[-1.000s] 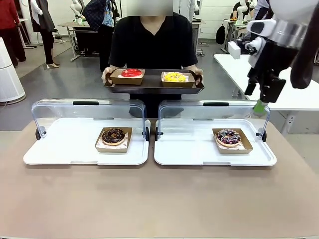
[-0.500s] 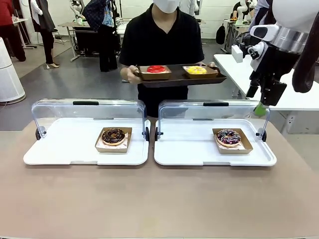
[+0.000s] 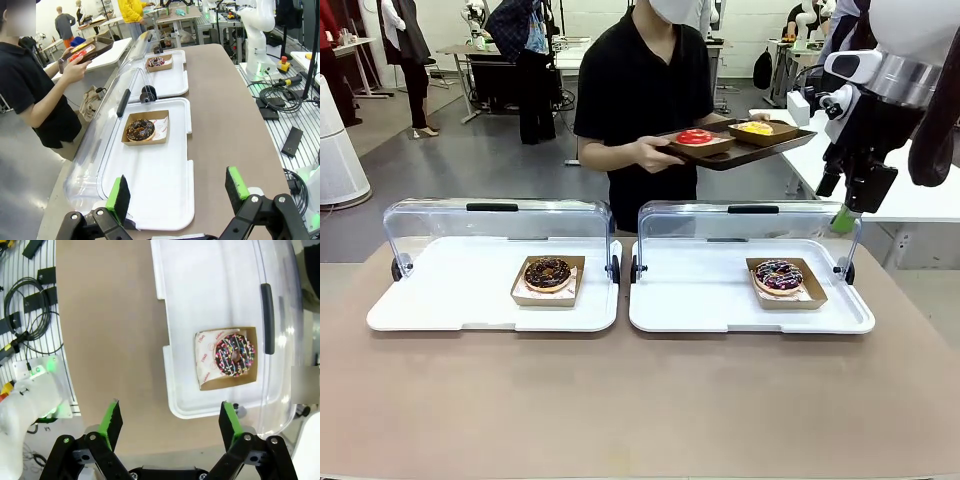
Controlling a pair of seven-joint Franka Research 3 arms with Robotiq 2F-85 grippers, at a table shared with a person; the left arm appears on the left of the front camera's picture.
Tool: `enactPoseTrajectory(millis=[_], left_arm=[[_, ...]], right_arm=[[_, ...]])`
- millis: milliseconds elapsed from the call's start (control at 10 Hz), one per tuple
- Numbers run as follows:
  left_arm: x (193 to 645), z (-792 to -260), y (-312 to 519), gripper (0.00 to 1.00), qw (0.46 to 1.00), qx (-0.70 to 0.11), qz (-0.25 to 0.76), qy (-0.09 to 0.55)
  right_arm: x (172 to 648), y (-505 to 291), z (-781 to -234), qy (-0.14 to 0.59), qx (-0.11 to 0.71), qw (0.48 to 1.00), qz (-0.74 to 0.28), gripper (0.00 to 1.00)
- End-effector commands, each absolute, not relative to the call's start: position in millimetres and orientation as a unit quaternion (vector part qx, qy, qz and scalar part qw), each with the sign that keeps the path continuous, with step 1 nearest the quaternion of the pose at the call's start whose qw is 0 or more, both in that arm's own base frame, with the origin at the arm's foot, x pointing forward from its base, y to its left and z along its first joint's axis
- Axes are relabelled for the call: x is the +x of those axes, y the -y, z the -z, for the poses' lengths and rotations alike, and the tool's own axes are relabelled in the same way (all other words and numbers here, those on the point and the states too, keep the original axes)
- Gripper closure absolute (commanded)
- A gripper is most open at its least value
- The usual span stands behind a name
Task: Provide the desired donut to the person.
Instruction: Place the picked Paper togo box onto the Handle tray extended by the person.
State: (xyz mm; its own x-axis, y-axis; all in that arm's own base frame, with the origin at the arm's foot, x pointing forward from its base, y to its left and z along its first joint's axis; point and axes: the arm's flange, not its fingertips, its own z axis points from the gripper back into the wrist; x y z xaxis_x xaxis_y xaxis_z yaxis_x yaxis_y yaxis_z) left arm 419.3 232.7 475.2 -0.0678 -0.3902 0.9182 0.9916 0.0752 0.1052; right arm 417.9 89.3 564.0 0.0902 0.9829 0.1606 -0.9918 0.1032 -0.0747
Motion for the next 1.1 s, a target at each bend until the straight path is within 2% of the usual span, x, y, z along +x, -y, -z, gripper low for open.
enactPoseTrajectory(millis=[0, 1000], left_arm=[[417.6, -476.7, -231.7, 0.00, 0.588, -0.345, 0.586, 0.439], [417.6, -476.7, -231.7, 0.00, 0.588, -0.345, 0.586, 0.439]], right_arm=[[415.8, -88.2, -563.0, 0.081, 0.028, 0.738, -0.669, 0.00], [417.9, -89.3, -564.0, 0.085, 0.026, 0.738, -0.669, 0.00]])
